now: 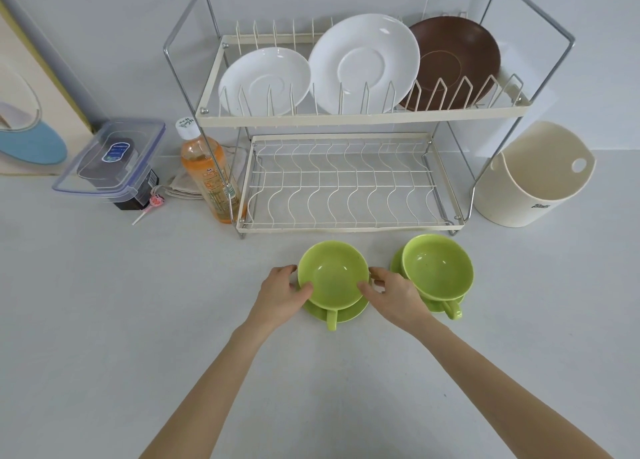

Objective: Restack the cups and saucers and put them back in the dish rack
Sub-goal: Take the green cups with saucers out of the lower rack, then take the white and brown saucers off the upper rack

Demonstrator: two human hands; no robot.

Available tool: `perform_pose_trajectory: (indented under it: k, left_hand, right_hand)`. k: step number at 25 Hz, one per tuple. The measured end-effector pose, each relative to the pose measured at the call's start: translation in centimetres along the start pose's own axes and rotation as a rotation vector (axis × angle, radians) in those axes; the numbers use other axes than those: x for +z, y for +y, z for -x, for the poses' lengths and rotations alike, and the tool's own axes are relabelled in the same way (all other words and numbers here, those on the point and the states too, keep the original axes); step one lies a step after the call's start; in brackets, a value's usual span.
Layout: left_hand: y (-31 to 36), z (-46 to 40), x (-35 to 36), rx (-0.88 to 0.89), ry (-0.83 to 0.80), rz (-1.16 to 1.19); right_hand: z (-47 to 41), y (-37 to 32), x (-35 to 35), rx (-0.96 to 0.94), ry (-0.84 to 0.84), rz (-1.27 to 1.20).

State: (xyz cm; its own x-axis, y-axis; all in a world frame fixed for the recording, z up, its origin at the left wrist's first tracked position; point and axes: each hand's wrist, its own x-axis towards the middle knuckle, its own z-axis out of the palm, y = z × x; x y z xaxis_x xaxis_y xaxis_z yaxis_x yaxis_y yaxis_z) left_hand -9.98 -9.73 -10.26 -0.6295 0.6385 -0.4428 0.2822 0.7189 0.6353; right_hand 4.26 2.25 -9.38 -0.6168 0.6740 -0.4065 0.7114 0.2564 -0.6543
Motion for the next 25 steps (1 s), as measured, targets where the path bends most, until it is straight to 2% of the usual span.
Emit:
perform_pose_trajectory:
  k: [5,10,18,25]
  left_hand:
    - [1.7,0.4,-1.6,0.13,0.02,-0.287]
    - [5.0,1.4,-3.6,0.353,0.153,-0.558]
    - [10.8,4.2,-5.7,0.532,0.349,-0.555]
    - [16.0,5.7,-8.0,0.588,0.476,-0.511]
  right_hand:
    - [0.4,-0.3,-1.2,-0.124,0.009,0.173]
    - [0.8,-1.7,-4.4,-0.284,0.09,0.328]
    - [2.9,-4.4,-10.9,-0.399,0.215,0.358]
    - [4.0,-6.6,-15.5,-0.461,0.317,0.315]
